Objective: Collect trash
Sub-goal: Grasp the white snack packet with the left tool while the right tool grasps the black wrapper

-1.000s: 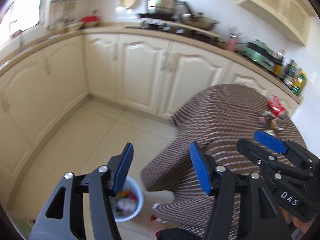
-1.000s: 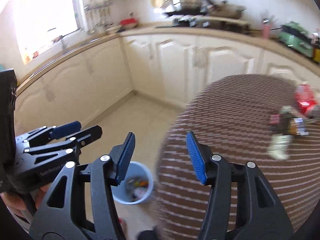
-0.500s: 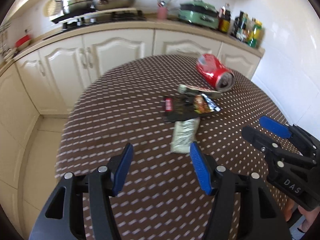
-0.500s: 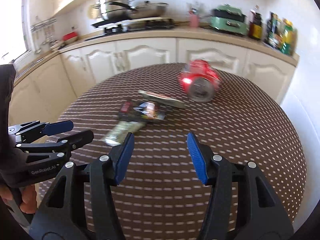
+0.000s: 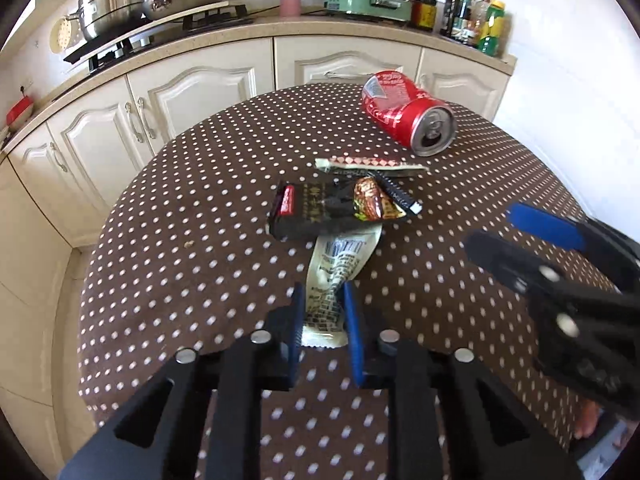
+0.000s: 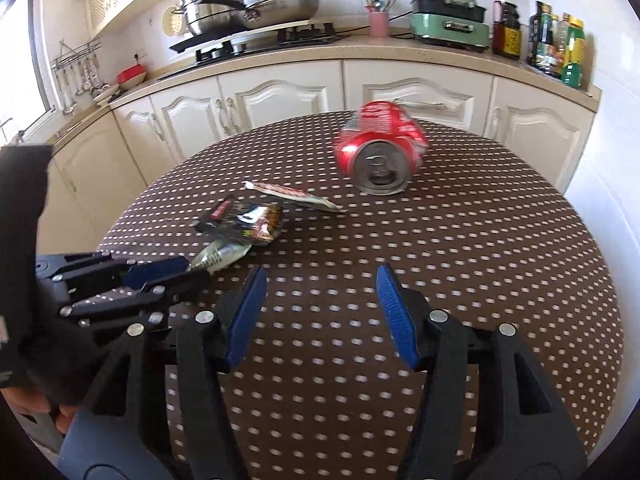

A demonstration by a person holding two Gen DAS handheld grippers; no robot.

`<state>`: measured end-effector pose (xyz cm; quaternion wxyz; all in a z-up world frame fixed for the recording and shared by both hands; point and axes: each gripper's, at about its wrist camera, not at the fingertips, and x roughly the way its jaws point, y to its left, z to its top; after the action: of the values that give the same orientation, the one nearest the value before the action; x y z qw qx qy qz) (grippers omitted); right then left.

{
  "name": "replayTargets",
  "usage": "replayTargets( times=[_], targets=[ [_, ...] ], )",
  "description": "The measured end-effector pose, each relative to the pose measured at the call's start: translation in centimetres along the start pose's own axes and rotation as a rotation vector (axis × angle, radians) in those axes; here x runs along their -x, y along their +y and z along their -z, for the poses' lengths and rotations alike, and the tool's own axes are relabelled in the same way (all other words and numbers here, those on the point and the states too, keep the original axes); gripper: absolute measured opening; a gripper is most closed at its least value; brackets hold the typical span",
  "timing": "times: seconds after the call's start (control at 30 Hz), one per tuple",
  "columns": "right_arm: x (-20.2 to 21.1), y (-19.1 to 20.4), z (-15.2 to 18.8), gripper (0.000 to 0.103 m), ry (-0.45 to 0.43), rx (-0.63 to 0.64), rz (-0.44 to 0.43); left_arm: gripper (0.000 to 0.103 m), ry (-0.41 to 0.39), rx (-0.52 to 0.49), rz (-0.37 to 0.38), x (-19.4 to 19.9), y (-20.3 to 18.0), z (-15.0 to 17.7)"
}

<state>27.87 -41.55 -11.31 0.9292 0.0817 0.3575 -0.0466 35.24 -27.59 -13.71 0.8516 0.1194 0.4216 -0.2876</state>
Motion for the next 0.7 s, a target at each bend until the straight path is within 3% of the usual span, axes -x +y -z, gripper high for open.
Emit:
replayTargets(
  times=[0.23, 0.33, 0.53, 0.57, 0.6, 0.7],
  targets=[
    [-1.2, 2.8, -1.3, 0.058, 0.011, 0.037, -0.027, 0.016, -0.049, 0.072, 0.007, 3.5, 4.7, 2.1],
    [-2.7, 3.7, -1.9, 0.058, 0.039, 0.039, -0.038, 0.016, -0.088, 0.162, -0.057, 4.4, 7.4, 2.1],
    [-6.5, 3.1, -3.6, 0.057, 0.079, -0.096, -0.056, 0.016, -0.11, 0.256, -0.093, 4.6, 10.6, 1.9],
    [-7.1, 2.8, -3.8, 0.055, 0.085, -0.119, -0.049, 0.016, -0.111, 0.26, -0.091, 4.6, 10.8, 1.9],
    [-7.5, 2.7, -3.8, 0.031, 0.091, -0.123, -0.054, 0.016, -0.111, 0.263, -0.091, 4.6, 11.0, 2.0],
    [-7.8, 3.2, -3.6, 0.022, 0.116, -0.107, -0.078, 0.016, -0.11, 0.269, -0.087, 4.6, 11.4, 2.2]
  ],
)
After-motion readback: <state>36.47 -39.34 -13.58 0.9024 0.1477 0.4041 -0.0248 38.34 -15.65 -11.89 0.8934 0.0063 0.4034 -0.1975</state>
